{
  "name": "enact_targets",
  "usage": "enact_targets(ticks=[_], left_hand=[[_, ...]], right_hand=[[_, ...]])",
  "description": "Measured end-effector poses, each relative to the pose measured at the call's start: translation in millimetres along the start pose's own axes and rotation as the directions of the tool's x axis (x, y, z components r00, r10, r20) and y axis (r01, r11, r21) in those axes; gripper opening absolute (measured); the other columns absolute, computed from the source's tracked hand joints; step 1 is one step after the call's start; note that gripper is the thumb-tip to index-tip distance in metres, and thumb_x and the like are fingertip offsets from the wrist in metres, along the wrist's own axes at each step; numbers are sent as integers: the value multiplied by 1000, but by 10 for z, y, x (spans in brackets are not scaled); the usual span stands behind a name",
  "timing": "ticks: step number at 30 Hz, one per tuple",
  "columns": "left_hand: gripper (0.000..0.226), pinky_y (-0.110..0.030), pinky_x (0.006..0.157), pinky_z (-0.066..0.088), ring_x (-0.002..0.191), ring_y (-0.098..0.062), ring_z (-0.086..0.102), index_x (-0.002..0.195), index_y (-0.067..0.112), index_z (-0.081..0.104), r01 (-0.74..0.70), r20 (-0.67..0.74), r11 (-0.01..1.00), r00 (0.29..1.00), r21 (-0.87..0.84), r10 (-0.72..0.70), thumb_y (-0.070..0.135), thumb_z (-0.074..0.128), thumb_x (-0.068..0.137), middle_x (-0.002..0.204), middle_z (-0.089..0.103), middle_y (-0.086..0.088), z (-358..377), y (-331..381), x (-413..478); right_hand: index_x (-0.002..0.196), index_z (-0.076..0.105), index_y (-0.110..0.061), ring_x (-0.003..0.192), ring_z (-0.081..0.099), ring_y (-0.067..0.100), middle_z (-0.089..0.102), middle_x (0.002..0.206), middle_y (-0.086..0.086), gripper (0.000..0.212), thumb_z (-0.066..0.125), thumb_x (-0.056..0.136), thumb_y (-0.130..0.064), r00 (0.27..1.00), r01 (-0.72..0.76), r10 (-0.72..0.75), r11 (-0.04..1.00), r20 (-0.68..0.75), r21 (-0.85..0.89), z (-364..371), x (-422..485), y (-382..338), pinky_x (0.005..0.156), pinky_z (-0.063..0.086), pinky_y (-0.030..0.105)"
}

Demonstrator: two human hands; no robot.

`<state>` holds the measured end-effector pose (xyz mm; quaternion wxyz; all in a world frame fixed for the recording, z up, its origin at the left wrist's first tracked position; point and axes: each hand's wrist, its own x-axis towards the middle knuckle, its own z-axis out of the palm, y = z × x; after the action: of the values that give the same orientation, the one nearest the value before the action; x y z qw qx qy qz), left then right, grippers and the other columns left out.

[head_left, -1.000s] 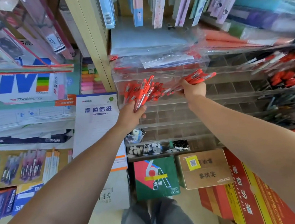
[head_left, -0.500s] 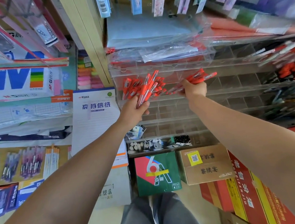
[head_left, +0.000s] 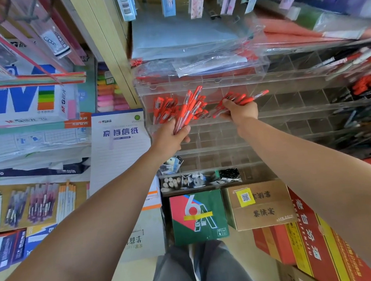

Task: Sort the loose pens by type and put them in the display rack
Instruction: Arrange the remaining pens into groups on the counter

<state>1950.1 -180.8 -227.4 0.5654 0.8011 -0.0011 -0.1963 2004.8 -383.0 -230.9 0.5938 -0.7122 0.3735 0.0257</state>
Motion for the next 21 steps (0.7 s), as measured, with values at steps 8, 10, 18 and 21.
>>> enact_targets(ticks=[8,10,18,21], left_hand=[[36,-11,45,40,52,8,57,135,13,45,-2,1,1000,1000,1,2,19,48,99,84,59,0,-3,16,-19],[34,-10,44,39,48,8,55,133,13,45,-1,5,1000,1000,9,1,19,48,100,82,58,1,-11,33,-27],[15,-19,47,34,42,0,41,103,13,52,6,22,998,1000,66,-8,26,52,98,62,47,3,-11,-7,-3],[9,-19,47,33,42,-1,39,94,18,50,-8,61,998,998,63,4,25,52,98,61,46,4,52,54,-2]], right_hand=[[88,66,-16,78,73,20,74,86,3,26,84,70,-18,998,19,-20,1000,64,22,-26,127,39,83,58,37],[98,64,-12,79,73,20,73,90,4,39,85,66,-18,997,23,-24,1000,80,8,-15,133,40,81,59,38],[109,50,-13,82,67,17,63,99,4,41,76,78,-18,996,80,-80,997,35,-23,-145,65,52,74,57,29],[109,50,-10,55,51,11,57,76,2,33,67,87,-28,990,102,-104,994,95,23,-260,-180,4,49,42,21]])
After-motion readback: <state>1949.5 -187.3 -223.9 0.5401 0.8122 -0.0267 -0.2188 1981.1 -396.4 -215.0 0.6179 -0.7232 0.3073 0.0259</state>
